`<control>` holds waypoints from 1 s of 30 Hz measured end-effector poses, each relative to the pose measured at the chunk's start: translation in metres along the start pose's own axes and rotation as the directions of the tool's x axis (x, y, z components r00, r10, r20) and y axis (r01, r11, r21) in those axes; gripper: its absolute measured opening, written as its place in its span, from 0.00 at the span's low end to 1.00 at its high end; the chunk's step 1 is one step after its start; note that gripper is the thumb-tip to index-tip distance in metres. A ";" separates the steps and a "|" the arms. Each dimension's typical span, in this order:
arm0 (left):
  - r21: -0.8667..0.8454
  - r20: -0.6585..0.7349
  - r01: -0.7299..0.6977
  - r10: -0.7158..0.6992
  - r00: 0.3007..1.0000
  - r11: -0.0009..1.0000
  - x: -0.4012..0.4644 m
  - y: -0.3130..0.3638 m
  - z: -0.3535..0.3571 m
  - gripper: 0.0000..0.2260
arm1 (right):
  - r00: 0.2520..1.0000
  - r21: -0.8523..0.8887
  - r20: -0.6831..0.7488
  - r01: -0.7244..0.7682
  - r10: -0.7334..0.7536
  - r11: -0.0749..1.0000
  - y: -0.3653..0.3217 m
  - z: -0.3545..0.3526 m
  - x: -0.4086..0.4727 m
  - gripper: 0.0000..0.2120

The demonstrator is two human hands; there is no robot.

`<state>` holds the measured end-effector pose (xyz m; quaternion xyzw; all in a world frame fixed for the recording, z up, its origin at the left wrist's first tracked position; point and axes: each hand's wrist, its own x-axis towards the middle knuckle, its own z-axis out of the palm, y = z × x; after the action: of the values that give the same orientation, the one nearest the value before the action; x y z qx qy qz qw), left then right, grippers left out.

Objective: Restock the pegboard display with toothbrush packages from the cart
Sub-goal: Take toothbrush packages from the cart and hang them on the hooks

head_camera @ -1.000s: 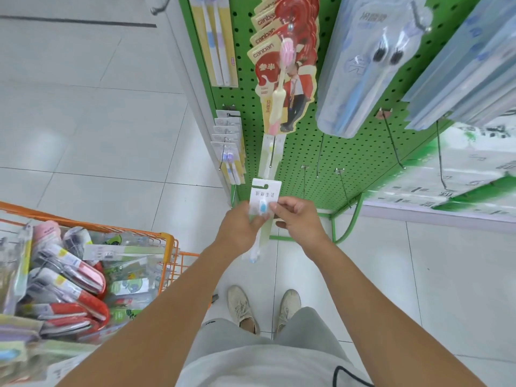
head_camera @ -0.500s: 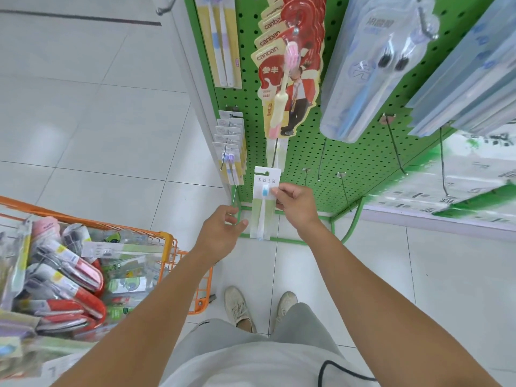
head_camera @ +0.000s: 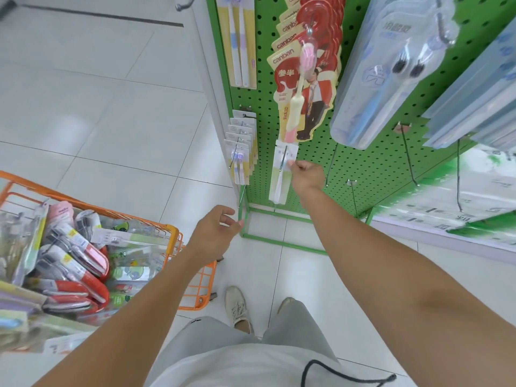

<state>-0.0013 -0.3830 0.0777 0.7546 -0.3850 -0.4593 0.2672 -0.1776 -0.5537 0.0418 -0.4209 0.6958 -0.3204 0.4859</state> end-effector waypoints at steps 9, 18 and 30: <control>-0.087 -0.151 0.083 -0.095 0.984 0.993 -0.041 -0.034 -0.021 0.10 | 0.956 -0.062 -0.007 -0.292 0.293 0.954 0.015 0.015 0.005 0.26; -0.109 -0.581 0.247 -0.263 0.770 0.963 -0.105 -0.126 -0.073 0.05 | 0.633 -0.403 0.664 -0.145 0.398 0.904 0.091 0.076 -0.186 0.05; 0.031 -0.654 0.319 -0.222 0.723 0.947 -0.158 -0.263 -0.196 0.15 | 0.602 -0.381 0.789 0.639 -0.126 0.669 0.040 0.258 -0.245 0.23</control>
<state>0.2184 -0.0955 0.0407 0.9307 -0.1871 -0.1787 0.2585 0.0983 -0.3263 0.0239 -0.7950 0.4022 0.0166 0.4539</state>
